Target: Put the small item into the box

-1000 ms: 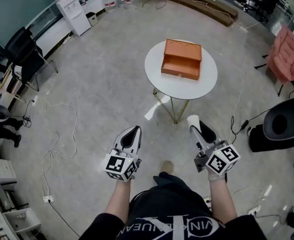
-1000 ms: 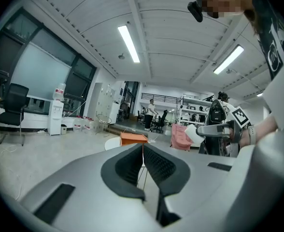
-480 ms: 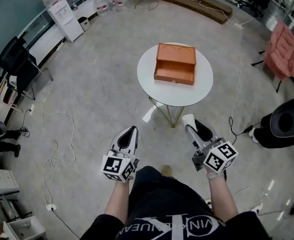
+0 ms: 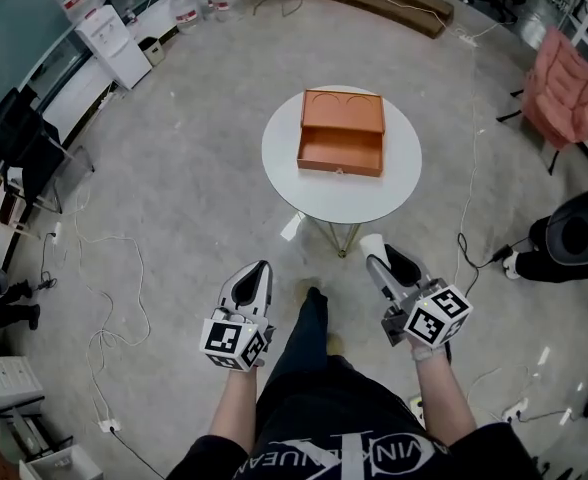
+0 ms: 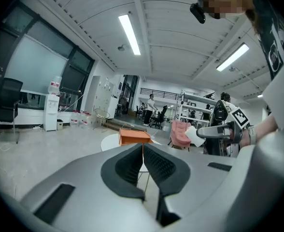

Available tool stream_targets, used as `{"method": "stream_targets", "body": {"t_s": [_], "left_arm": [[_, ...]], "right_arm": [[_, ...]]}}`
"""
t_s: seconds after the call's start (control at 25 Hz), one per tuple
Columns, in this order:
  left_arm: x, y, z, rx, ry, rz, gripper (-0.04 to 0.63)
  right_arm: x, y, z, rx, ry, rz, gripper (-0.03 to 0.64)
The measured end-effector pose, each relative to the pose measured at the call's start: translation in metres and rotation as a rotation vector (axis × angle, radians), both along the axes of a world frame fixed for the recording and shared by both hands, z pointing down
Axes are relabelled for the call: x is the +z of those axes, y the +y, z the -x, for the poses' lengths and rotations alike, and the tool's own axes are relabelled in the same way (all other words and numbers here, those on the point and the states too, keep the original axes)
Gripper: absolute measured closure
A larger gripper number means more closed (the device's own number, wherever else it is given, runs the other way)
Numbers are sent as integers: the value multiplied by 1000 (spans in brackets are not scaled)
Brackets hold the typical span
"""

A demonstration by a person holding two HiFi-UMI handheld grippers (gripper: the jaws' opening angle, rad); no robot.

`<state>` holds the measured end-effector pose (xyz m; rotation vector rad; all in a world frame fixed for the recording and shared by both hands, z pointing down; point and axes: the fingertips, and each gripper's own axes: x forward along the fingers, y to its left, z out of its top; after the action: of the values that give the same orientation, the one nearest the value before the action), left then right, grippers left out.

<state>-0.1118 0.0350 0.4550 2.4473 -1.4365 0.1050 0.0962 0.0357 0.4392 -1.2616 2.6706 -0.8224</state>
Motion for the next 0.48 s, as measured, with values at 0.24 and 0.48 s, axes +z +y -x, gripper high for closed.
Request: {"method": "stream_targets", "body": {"t_s": [0.24,0.48], "left_arm": [[10,-57,-11,23,11,10,581],[8,-117,-14,52,30,1,581]], "right_arm": [[10,-47,-9,26,1,22,448],[8,-101,1,26,17,26,448]]}}
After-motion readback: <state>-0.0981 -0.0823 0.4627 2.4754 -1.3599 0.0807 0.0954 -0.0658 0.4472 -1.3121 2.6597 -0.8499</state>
